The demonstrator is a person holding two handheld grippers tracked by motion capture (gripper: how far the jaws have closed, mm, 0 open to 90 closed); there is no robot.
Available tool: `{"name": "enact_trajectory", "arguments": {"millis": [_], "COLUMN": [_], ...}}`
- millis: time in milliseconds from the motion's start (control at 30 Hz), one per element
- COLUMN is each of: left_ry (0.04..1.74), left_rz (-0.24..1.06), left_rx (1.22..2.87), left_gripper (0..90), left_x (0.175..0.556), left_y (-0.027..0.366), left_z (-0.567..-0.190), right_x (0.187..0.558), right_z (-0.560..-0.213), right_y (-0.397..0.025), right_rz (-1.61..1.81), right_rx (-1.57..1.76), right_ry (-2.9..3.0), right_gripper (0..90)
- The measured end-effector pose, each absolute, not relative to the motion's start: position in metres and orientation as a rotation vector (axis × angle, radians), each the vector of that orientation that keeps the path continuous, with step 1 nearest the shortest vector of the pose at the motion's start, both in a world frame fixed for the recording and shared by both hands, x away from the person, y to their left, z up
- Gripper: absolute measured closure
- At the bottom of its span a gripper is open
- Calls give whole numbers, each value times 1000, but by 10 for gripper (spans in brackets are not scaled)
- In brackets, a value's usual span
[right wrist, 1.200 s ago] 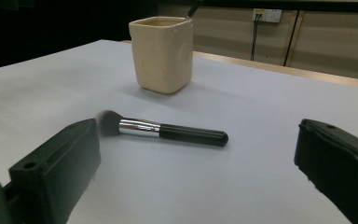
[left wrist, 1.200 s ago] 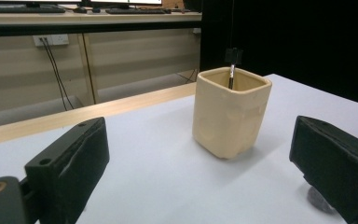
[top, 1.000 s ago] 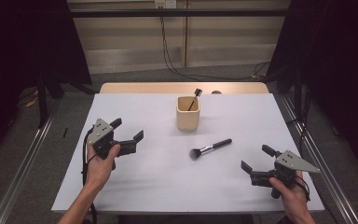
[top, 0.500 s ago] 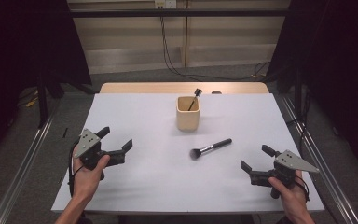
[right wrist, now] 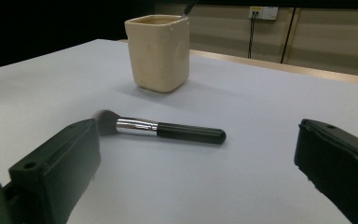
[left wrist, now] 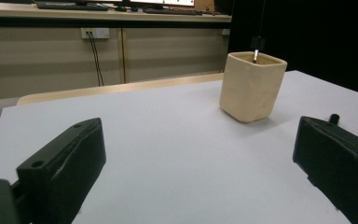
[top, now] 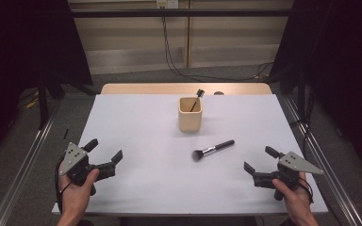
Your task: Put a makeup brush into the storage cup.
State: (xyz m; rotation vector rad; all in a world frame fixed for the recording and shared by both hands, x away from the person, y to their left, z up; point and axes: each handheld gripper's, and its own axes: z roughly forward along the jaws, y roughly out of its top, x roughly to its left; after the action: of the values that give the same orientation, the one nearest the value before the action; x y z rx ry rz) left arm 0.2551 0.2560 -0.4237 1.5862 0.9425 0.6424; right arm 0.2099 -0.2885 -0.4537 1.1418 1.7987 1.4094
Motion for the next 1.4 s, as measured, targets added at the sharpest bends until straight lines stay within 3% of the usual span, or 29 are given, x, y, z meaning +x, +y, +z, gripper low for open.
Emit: {"name": "enact_trajectory", "arguments": {"millis": [1400], "left_ry": [945], "left_rz": [613], "left_rx": [1606], "left_gripper": [28], "left_x": [237], "left_y": [268], "left_z": [-437], "right_x": [213], "right_z": [-444], "right_y": [-281], "right_rz": [1439], "right_rx": [1067], "right_ry": [1822], "right_gripper": [0]}}
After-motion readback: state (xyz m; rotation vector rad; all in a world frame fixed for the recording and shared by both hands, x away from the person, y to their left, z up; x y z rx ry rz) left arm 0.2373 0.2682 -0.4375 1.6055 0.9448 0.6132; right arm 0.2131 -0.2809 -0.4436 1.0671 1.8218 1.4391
